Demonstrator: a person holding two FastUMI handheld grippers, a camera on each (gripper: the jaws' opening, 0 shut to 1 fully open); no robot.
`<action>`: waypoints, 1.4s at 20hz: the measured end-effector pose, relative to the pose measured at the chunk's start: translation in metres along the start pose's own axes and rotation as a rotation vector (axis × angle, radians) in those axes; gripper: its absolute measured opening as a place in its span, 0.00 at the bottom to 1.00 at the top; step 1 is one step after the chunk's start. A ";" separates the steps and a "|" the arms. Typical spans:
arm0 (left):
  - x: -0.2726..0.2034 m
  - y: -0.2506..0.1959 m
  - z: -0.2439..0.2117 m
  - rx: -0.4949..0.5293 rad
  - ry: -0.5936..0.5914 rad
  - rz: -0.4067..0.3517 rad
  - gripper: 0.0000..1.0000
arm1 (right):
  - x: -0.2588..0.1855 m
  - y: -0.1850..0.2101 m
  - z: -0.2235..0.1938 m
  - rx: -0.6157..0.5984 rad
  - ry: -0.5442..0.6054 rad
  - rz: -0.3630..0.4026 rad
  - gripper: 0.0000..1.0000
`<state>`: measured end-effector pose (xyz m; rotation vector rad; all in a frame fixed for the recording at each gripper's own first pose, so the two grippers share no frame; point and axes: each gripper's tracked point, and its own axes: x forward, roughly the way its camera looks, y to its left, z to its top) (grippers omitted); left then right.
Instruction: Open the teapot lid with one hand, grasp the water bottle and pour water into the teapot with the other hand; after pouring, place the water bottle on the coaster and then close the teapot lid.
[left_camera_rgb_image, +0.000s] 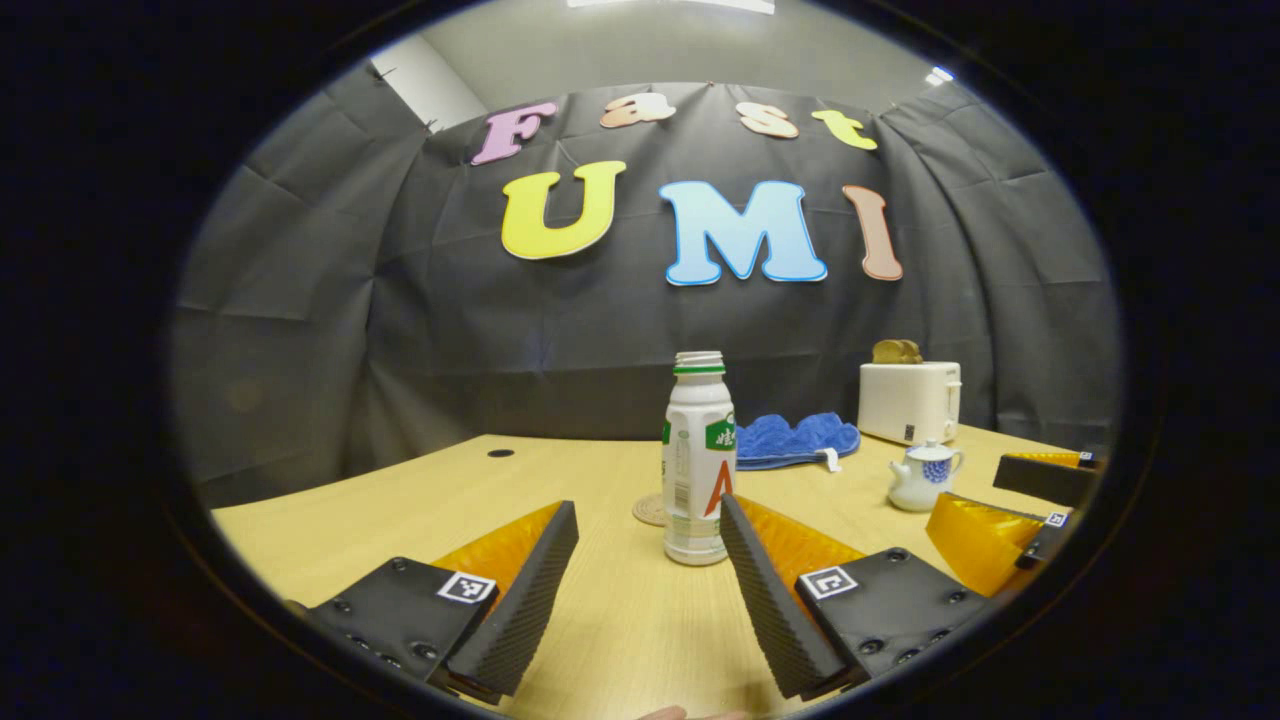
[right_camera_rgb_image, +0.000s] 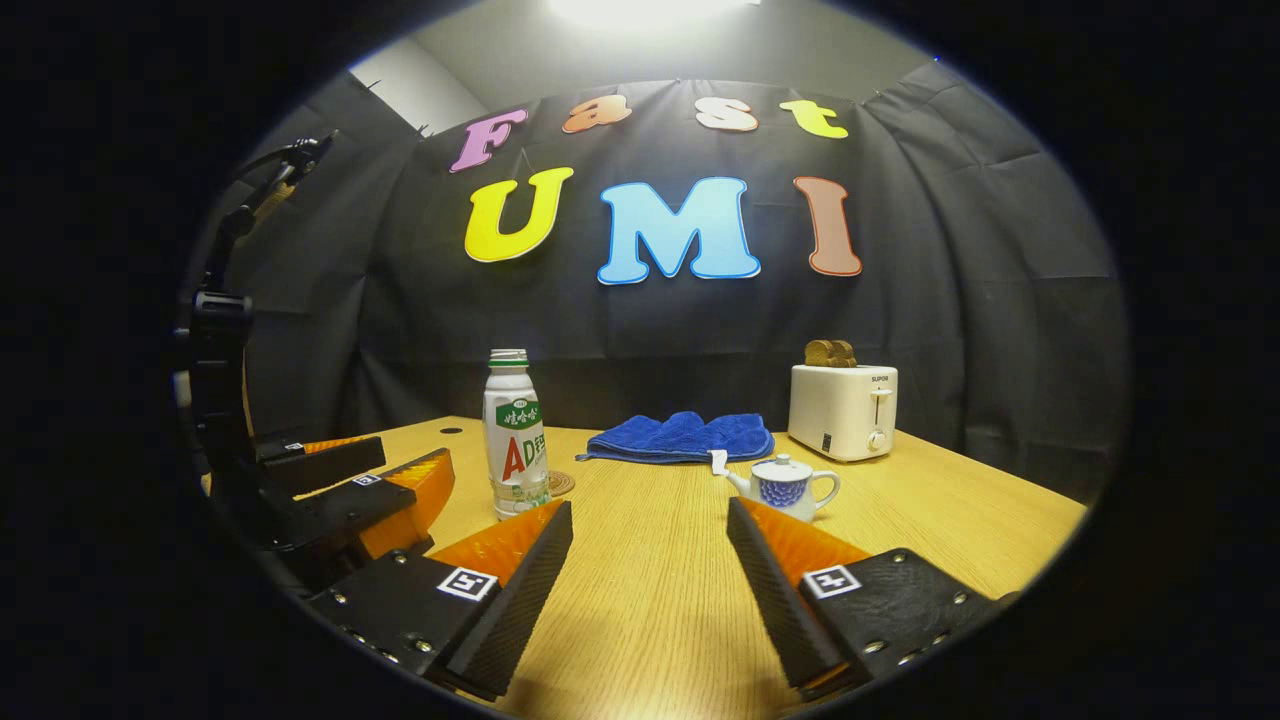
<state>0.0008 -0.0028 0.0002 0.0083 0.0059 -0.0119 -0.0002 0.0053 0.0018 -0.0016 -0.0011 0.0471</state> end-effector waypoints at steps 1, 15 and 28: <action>-0.001 -0.001 0.000 0.008 0.002 0.002 0.95 | 0.000 0.004 0.000 -0.004 0.000 0.048 0.94; -0.001 -0.004 0.001 -0.010 -0.009 -0.029 1.00 | -0.004 -0.027 0.000 0.014 0.000 -0.253 0.96; 0.009 -0.013 0.003 -0.010 -0.014 -0.073 0.94 | 0.039 -0.057 0.009 0.002 0.036 -0.205 0.96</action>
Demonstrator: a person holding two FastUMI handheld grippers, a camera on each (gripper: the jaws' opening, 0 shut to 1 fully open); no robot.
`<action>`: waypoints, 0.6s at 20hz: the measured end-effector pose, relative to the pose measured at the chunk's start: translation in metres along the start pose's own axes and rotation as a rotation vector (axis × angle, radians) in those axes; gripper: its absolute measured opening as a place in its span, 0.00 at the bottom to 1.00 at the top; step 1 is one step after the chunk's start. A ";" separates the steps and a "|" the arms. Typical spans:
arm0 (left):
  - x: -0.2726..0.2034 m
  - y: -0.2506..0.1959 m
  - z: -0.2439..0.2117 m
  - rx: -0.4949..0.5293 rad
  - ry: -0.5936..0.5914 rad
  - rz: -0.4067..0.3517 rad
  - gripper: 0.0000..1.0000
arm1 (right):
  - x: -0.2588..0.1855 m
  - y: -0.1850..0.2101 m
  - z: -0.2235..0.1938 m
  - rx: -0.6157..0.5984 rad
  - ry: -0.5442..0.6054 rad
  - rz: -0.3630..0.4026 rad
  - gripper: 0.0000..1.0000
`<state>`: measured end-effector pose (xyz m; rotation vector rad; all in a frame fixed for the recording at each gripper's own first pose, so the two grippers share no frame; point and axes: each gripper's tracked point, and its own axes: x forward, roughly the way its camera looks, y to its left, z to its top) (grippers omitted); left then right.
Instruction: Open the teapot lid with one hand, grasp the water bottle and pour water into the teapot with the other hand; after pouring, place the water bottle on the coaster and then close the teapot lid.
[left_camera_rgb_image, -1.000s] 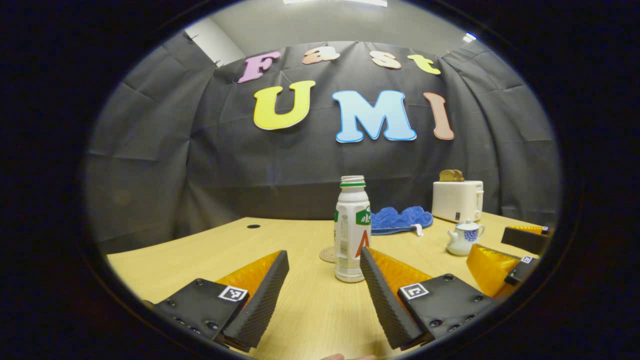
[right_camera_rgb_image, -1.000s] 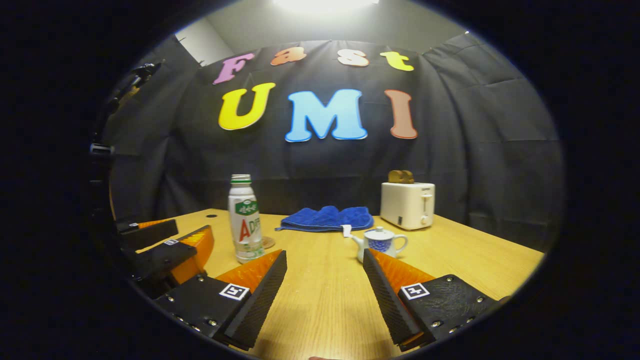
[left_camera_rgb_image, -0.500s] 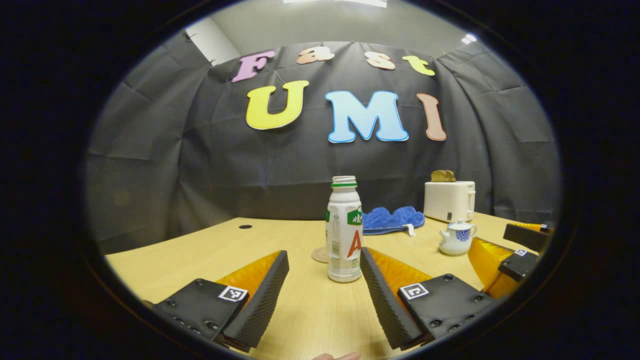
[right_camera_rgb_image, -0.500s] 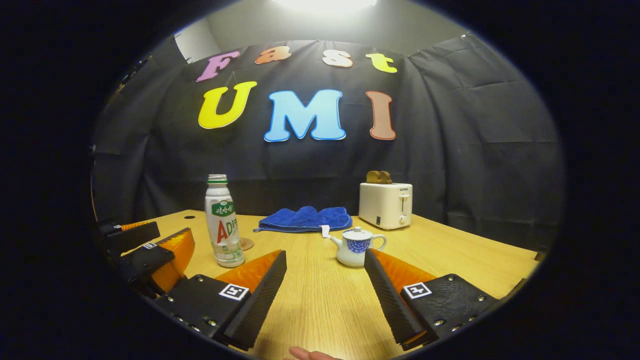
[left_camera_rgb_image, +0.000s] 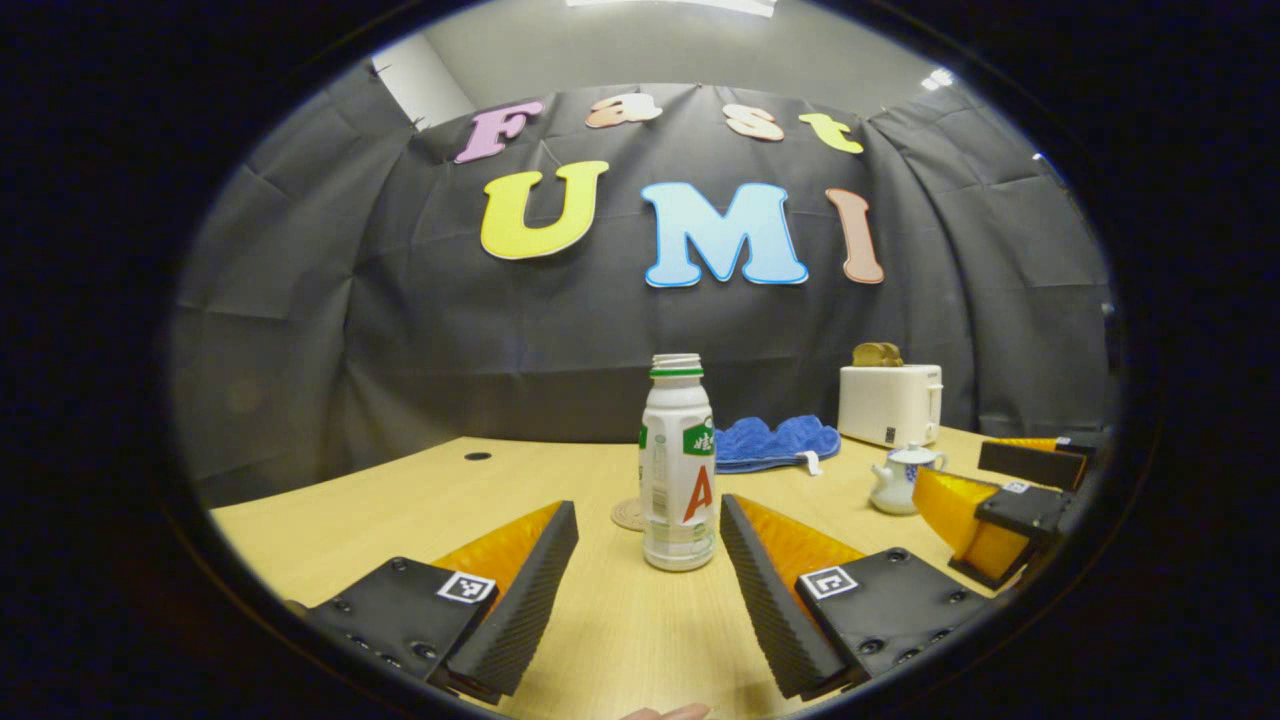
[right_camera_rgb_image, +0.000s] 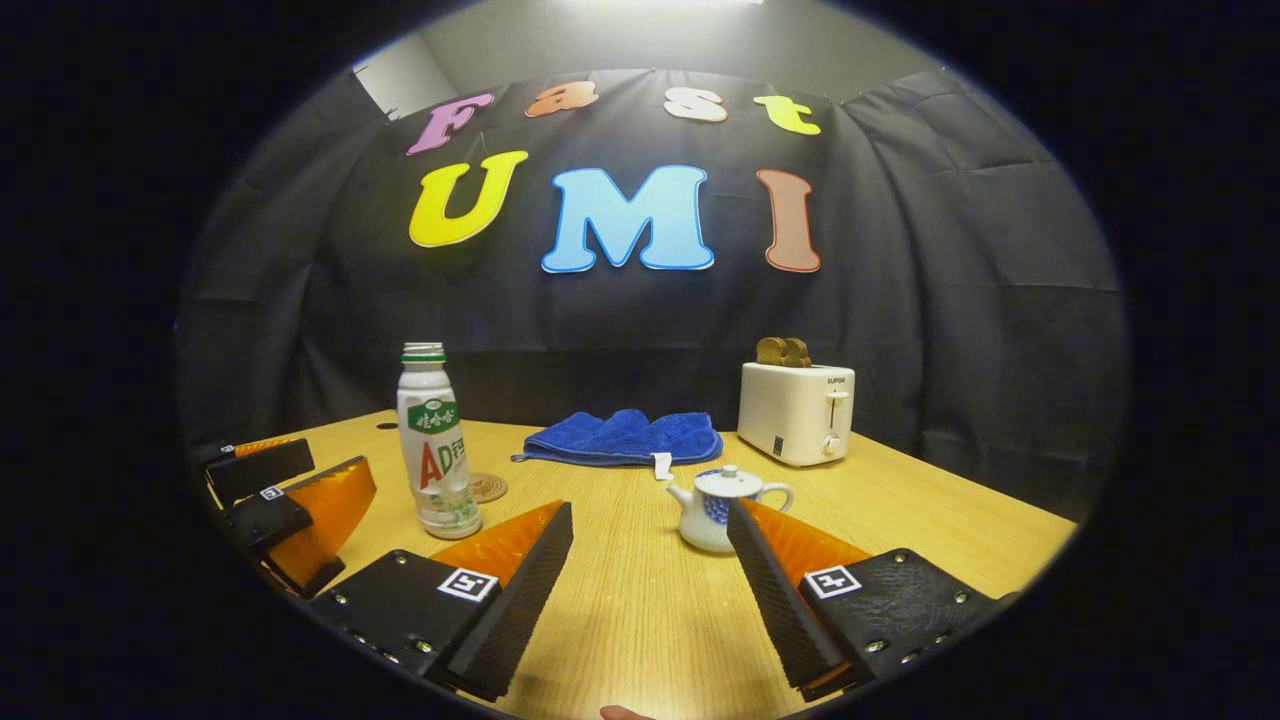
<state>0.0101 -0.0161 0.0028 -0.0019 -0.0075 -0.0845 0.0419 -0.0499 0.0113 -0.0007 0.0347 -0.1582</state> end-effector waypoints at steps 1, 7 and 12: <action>0.003 -0.002 -0.001 -0.001 0.000 -0.004 0.93 | 0.011 -0.006 0.002 0.017 0.014 -0.005 0.96; 0.019 -0.007 0.003 -0.060 0.012 -0.046 1.00 | 0.071 -0.046 0.008 0.003 0.031 -0.104 0.95; 0.031 -0.002 -0.001 -0.027 0.029 -0.043 0.99 | 0.108 -0.067 -0.009 0.024 0.122 -0.145 0.76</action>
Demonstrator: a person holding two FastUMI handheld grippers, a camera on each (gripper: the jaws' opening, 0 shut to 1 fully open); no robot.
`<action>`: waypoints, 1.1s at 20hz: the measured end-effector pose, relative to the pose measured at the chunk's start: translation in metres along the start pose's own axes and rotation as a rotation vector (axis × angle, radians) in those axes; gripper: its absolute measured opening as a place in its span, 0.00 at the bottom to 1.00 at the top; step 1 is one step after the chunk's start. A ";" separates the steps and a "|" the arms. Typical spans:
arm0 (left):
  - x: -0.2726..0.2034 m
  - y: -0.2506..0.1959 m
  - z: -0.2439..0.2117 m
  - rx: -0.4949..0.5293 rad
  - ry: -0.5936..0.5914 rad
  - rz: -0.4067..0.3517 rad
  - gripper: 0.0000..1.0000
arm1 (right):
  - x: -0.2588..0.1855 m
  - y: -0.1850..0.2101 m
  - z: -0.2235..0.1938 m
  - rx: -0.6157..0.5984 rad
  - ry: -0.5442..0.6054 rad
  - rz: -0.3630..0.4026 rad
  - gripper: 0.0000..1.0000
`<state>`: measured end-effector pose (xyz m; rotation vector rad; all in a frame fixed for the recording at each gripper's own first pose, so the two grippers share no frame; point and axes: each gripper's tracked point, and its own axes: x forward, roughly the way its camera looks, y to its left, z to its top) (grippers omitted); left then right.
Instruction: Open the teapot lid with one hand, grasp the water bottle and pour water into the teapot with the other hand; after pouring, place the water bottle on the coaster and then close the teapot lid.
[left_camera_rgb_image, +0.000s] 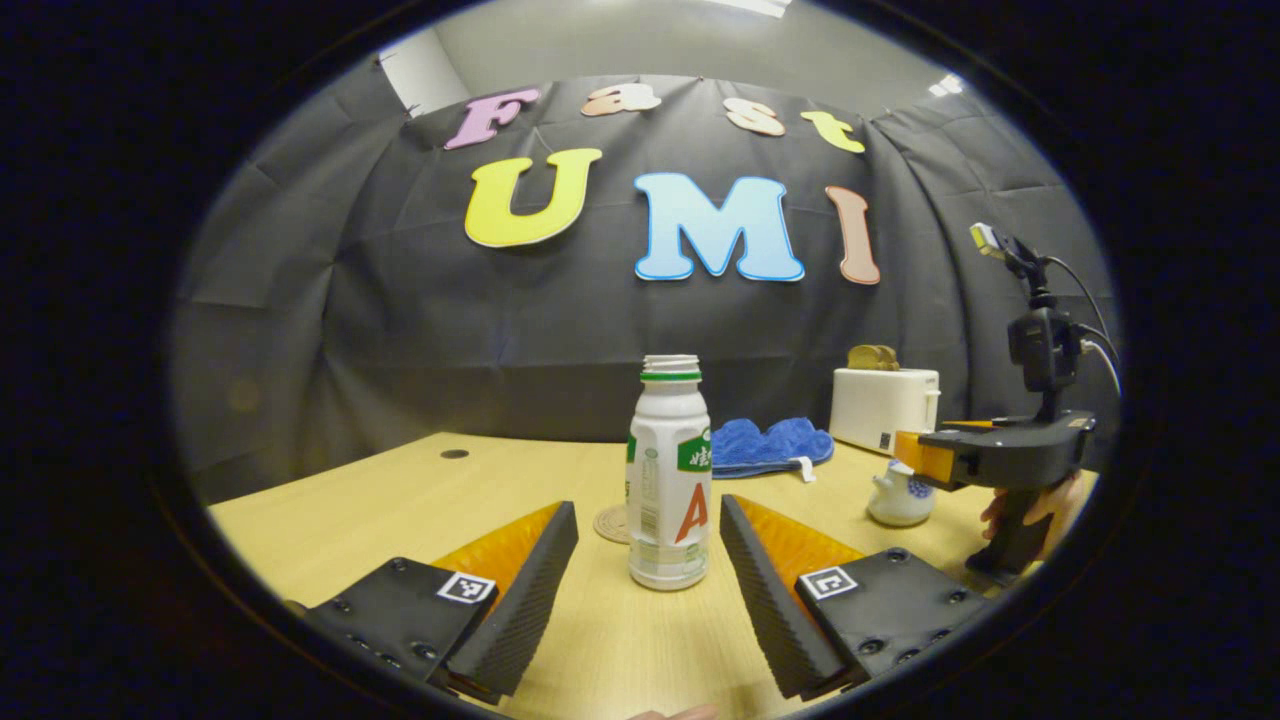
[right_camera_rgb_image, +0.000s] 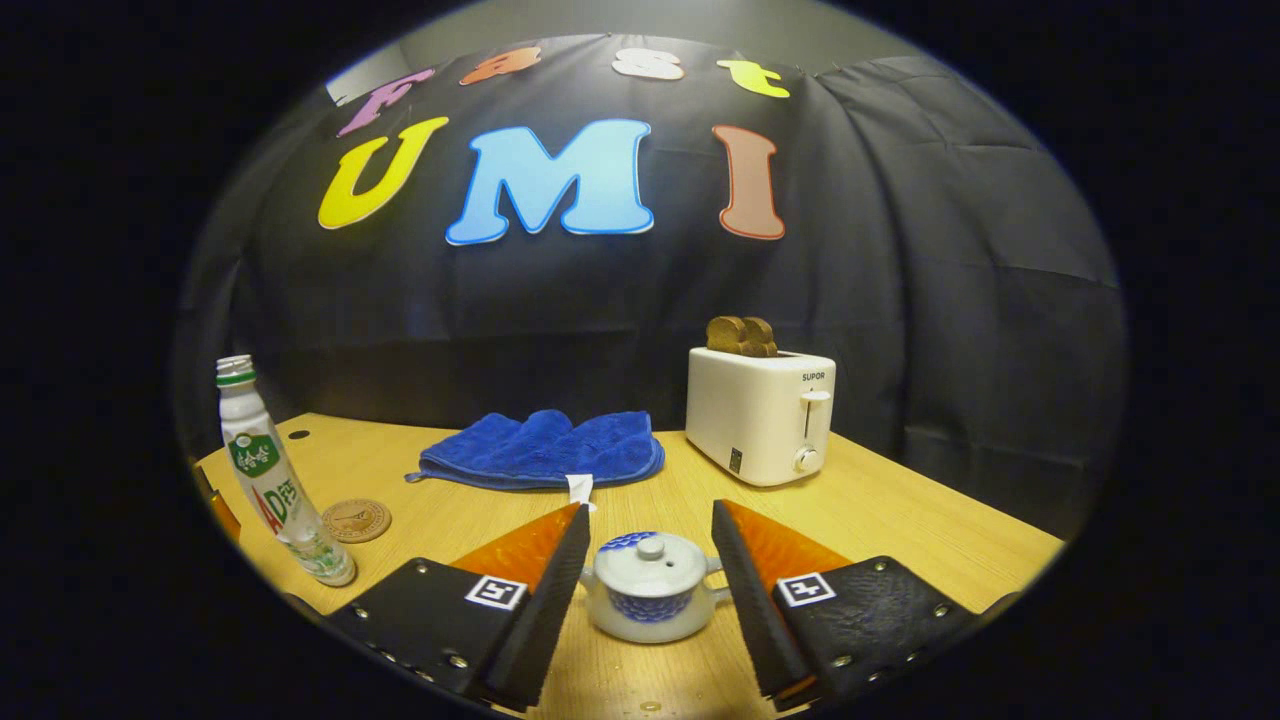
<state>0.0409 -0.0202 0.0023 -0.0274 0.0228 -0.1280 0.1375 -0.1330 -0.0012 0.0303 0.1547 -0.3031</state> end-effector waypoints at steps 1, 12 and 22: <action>0.000 0.001 0.000 0.002 0.001 0.003 1.00 | 0.003 -0.001 -0.004 0.008 0.013 0.006 0.46; 0.012 0.001 -0.007 0.009 0.026 -0.003 1.00 | 0.007 0.004 -0.001 -0.088 -0.009 0.018 0.01; 0.043 -0.010 -0.007 0.018 0.023 -0.008 1.00 | -0.026 0.023 0.027 -0.096 -0.129 0.097 0.01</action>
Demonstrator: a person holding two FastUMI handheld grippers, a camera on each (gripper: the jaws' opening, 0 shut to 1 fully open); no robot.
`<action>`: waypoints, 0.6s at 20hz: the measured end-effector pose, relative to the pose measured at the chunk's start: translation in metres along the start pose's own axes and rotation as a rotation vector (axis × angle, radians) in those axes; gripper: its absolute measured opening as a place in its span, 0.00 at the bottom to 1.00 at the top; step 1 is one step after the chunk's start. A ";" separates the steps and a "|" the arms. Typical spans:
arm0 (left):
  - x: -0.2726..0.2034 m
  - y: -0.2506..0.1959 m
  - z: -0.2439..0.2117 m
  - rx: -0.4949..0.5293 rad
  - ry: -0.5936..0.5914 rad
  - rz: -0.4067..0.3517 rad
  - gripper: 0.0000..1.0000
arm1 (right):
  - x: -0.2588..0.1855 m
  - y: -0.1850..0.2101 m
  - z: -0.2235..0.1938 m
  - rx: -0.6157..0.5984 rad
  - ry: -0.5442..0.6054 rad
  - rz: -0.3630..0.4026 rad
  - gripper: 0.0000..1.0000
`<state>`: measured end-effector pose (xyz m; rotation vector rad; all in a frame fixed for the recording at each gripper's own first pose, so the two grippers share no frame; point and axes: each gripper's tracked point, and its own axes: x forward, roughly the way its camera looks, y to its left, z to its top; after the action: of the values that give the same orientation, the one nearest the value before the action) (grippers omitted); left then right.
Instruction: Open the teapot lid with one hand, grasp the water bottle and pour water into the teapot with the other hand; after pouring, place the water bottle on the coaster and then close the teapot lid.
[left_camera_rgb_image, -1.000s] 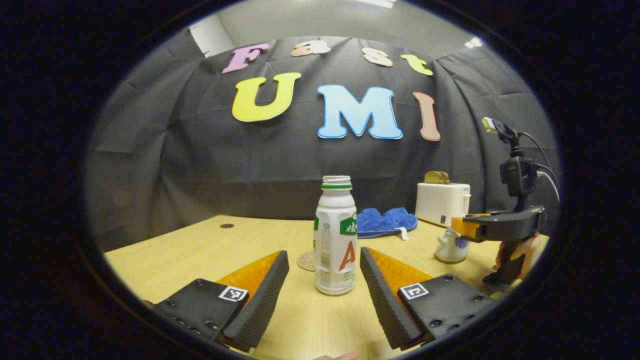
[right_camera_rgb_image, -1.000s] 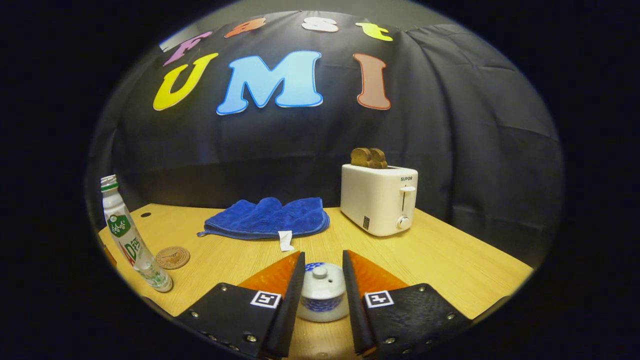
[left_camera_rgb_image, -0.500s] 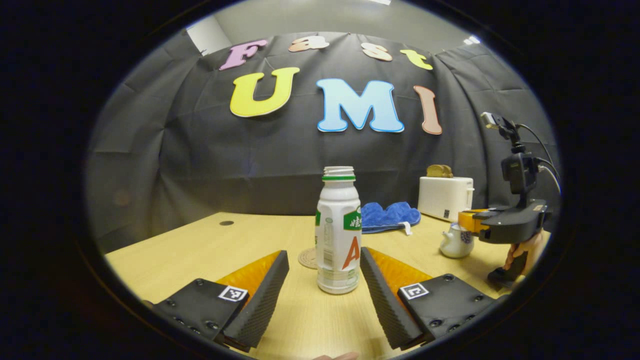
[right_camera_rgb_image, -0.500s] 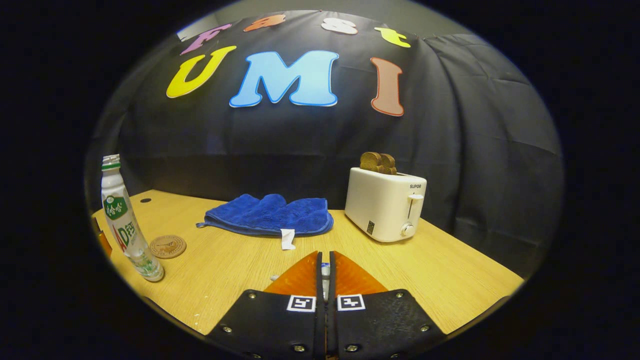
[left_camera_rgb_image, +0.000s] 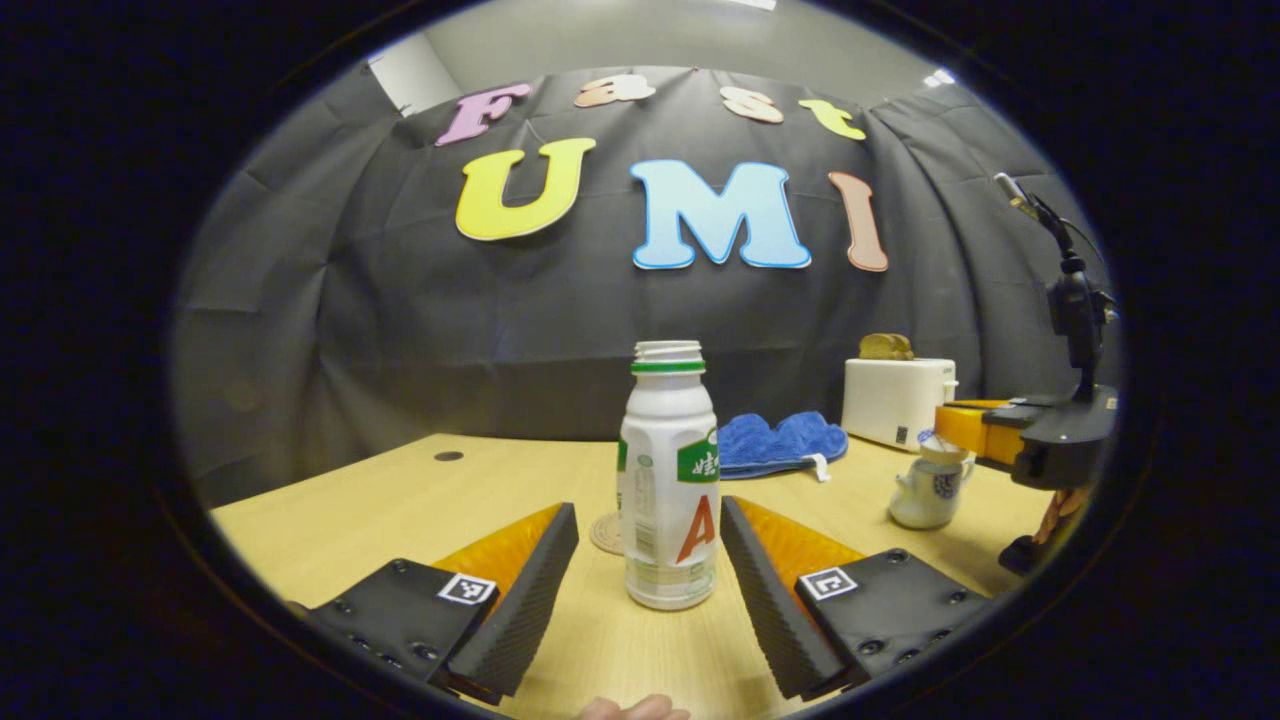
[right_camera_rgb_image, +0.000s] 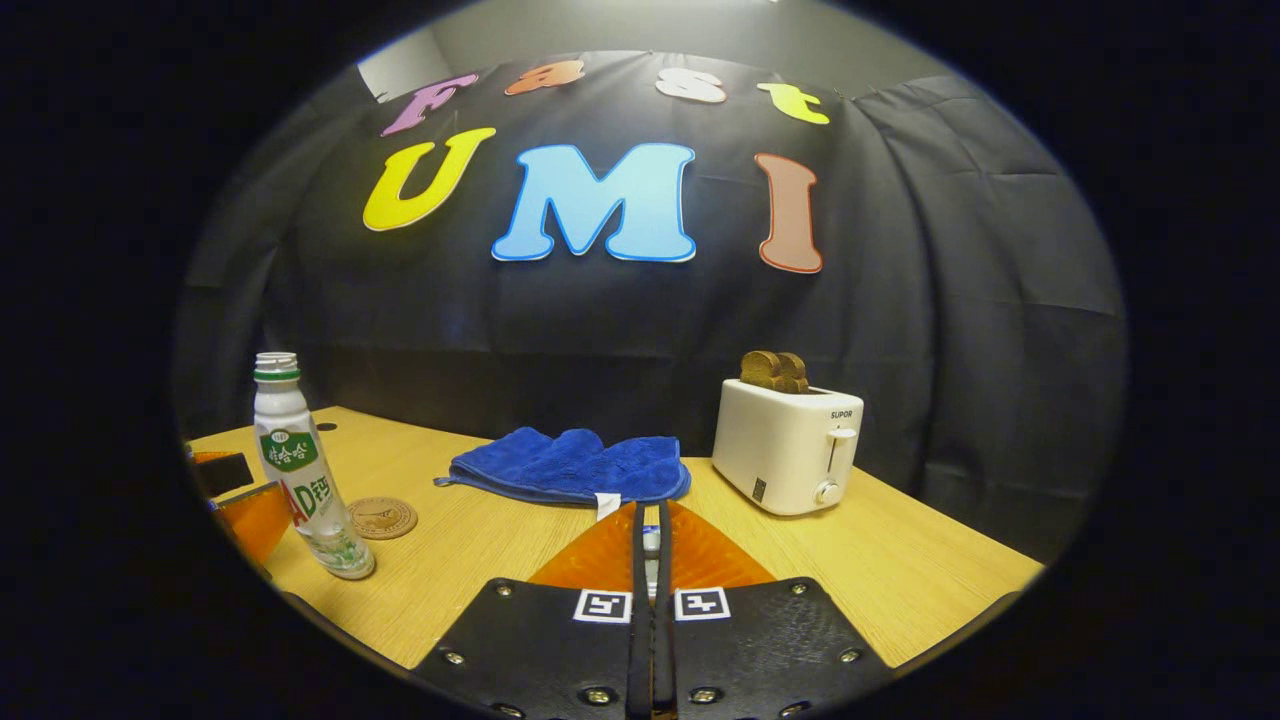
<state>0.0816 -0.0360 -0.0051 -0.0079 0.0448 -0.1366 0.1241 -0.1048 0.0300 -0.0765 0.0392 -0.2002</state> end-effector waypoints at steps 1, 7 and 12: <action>0.005 0.001 -0.002 0.003 0.011 -0.004 1.00 | -0.002 0.001 0.001 -0.004 -0.005 0.004 0.01; 0.044 0.000 -0.002 0.014 0.036 -0.014 0.99 | -0.008 0.012 0.001 -0.005 -0.015 0.041 0.01; 0.055 0.000 -0.004 0.021 0.065 -0.028 0.84 | -0.019 0.011 0.008 -0.016 -0.033 0.041 0.01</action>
<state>0.1356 -0.0438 -0.0117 0.0171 0.1083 -0.1649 0.1082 -0.0899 0.0374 -0.0951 0.0099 -0.1578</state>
